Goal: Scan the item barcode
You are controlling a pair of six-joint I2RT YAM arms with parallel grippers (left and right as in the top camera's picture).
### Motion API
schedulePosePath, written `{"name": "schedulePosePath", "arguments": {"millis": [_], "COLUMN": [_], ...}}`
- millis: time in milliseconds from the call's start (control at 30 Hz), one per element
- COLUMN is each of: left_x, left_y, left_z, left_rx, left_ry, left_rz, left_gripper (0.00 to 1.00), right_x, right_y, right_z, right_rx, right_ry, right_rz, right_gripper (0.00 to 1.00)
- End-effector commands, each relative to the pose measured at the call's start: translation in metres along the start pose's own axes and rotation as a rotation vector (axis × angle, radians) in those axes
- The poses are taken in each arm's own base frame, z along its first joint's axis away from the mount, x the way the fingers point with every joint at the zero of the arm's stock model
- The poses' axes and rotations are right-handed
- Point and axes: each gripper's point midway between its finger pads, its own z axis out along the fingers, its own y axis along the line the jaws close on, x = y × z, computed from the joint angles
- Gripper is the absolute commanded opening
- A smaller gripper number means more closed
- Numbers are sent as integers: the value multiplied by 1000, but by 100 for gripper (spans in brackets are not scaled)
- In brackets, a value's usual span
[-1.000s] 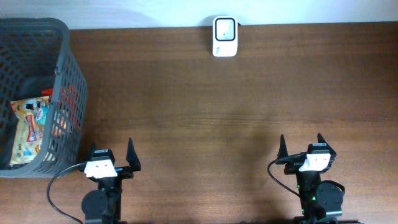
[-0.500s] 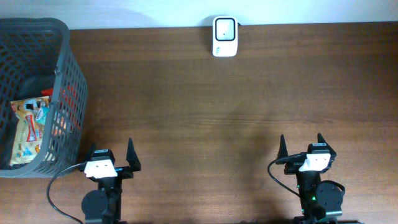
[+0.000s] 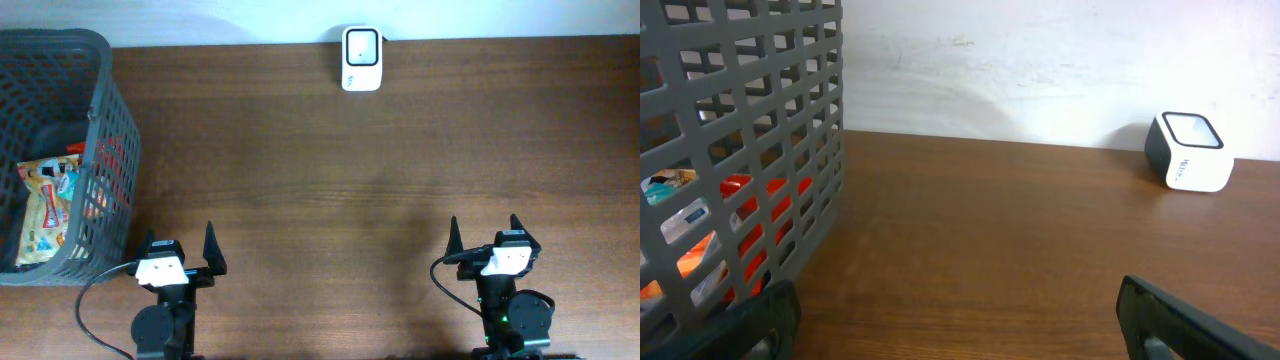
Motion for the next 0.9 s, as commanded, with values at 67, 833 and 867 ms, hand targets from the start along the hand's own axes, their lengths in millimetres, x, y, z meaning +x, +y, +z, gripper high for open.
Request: {"name": "schedulePosePath", "arguments": {"millis": [67, 833, 867], "left_x": [1, -24, -32], "left_y": [3, -79, -84], "left_z": [0, -21, -24], "left_rx": [-13, 477, 507], "left_ry": [-3, -99, -131], "left_rz": [-9, 16, 25], "left_gripper": [99, 99, 99], "right_x": [3, 3, 3], "right_y": [3, 3, 3], "right_z": [0, 0, 0], "right_rx": [-15, -15, -15], "right_ry": [6, 6, 6], "right_rz": [-8, -8, -7], "right_gripper": [98, 98, 98]}}
